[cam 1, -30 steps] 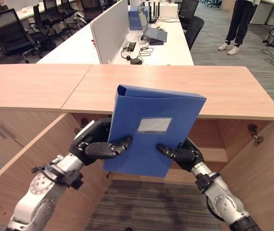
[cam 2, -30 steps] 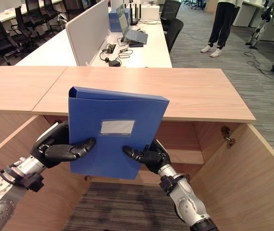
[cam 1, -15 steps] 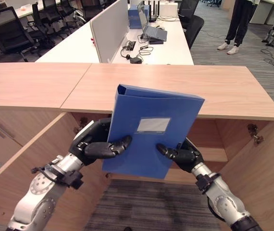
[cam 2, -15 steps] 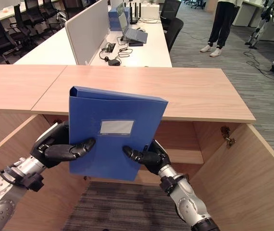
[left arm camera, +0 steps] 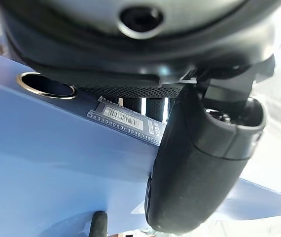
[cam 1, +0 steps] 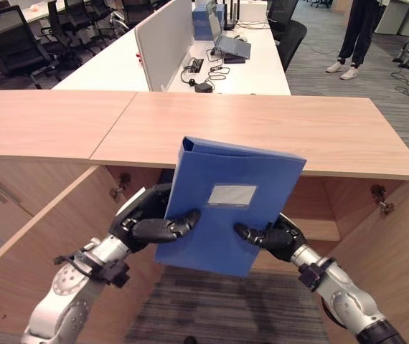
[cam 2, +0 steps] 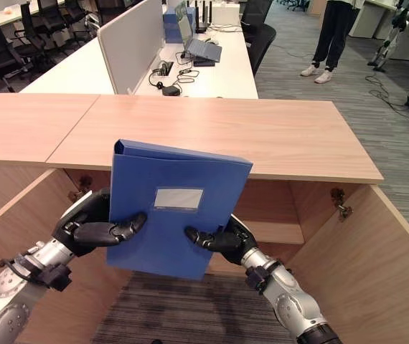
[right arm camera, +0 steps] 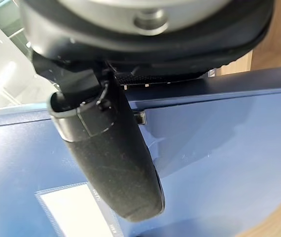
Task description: Put the empty folder in the office cabinet
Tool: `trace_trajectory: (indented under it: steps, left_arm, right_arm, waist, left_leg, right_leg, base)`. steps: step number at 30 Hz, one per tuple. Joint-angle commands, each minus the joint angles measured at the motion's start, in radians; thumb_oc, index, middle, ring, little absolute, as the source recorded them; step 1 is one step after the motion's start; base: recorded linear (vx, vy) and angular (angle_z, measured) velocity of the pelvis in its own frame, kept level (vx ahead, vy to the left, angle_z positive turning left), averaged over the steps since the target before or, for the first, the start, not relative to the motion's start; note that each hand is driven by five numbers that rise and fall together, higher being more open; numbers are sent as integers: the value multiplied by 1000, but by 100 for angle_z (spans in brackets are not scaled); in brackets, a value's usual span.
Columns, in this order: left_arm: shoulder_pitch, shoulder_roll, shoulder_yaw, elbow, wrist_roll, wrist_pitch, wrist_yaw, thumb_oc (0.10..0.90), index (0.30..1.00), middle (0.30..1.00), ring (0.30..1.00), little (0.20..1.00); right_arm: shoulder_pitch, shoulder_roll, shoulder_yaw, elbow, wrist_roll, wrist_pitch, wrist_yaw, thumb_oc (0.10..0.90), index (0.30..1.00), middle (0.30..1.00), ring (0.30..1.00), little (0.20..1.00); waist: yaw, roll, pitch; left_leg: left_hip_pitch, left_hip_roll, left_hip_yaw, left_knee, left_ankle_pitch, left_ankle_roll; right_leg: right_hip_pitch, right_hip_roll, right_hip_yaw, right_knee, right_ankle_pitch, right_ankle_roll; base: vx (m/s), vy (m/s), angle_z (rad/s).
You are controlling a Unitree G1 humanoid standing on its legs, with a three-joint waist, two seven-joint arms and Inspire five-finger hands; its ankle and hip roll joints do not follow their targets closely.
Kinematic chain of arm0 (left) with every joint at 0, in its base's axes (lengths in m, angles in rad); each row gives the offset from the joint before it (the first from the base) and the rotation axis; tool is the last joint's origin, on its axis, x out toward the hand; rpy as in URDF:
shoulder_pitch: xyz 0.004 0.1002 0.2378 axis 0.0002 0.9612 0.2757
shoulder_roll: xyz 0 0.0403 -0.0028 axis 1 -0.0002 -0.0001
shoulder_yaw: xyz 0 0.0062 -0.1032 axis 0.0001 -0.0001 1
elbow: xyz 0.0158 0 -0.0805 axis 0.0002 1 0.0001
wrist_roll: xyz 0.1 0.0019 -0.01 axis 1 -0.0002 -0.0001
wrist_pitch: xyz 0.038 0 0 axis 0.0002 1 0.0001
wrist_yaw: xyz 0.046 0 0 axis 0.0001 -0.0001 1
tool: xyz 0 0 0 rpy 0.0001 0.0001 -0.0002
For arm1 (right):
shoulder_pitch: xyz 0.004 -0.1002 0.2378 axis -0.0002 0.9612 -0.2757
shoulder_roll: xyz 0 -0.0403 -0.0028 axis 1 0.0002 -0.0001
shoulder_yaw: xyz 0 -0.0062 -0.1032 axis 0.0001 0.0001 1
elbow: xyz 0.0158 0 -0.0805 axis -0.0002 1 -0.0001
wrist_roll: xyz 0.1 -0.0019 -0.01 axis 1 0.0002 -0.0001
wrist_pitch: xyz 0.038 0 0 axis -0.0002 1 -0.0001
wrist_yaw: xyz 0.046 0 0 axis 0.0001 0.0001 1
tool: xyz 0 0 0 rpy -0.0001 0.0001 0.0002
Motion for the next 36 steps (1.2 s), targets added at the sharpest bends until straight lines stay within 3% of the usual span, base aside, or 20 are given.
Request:
trace_trajectory:
  steps: [1, 11, 21, 28, 36]
  left_arm:
    - [-106, -89, 41, -55, -29, -138, 24, 800, 900, 900, 900, 900]
    - [-43, -185, 129, 172, 231, -183, 182, 800, 900, 900, 900, 900]
    - [1, -214, 162, 386, 301, -180, 206, 800, 900, 900, 900, 900]
    - [10, -219, 135, 487, 346, -177, 208, 800, 900, 900, 900, 900]
    - [15, -236, 44, 719, 465, -168, 204, 800, 900, 900, 900, 900]
  right_arm:
    - [-57, 77, -70, -97, -25, -59, -8, 400, 300, 300, 300, 300]
    - [47, 184, -340, 109, -54, -142, -171, 400, 300, 300, 300, 300]
    - [87, 198, -490, 257, -12, -162, -216, 400, 300, 300, 300, 300]
    - [100, 217, -514, 322, 9, -169, -229, 400, 300, 300, 300, 300]
    - [138, 297, -457, 415, 44, -153, -219, 400, 300, 300, 300, 300]
  waist:
    - [-14, -19, -21]
    - [-33, -17, -30]
    - [-52, -14, -30]
    - [-61, -13, -26]
    - [-70, -7, -17]
  left_leg:
    - [47, 21, -33, -4, -84, -43]
    - [54, 25, -21, -4, -96, -41]
    - [63, 26, 2, -4, -102, -39]
    - [62, 26, 11, -4, -102, -40]
    - [56, 28, 27, -4, -97, -42]
  right_leg:
    - [72, -54, 14, 5, -117, 79]
    - [67, -53, 21, 5, -122, 78]
    - [59, -53, 41, 5, -121, 81]
    - [53, -51, 46, 5, -119, 83]
    - [34, -47, 53, 5, -114, 83]
  base:
    - [0, 0, 0]
    - [0, 0, 0]
    - [4, -9, -11]
    - [-10, -6, -7]
    - [-10, -11, -4]
